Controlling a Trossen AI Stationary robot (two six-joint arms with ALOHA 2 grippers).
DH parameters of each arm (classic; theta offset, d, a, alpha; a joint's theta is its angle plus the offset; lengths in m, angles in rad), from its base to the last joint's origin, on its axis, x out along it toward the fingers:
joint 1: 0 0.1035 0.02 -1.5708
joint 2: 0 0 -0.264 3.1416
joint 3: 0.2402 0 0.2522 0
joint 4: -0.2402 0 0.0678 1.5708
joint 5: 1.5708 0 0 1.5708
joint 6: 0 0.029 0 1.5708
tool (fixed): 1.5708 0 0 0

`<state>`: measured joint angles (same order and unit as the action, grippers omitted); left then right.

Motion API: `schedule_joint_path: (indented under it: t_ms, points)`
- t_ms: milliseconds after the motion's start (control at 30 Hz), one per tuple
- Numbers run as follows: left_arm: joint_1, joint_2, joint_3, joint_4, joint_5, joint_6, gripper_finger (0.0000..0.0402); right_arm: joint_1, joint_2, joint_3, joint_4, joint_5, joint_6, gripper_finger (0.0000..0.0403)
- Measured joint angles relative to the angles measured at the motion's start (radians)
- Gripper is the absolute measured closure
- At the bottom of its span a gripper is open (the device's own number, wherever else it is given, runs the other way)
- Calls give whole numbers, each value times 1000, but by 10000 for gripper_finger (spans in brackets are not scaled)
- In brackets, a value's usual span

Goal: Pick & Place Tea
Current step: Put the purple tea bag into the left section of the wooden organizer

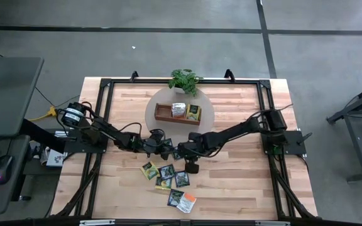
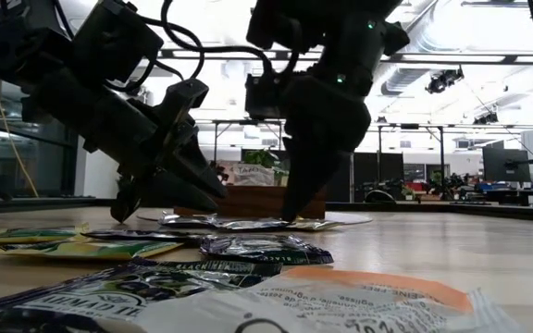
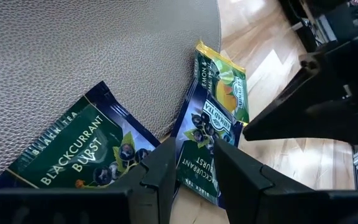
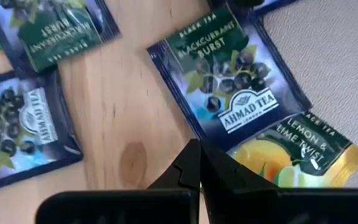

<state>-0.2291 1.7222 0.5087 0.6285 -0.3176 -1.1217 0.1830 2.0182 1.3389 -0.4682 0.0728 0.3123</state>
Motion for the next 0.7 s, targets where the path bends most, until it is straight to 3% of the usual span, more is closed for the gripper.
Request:
schedule_joint_path:
  t_ms: [700]
  points:
    - [0,0,0,-3,1,-14,295,-28,62,6,42,26,-20,403]
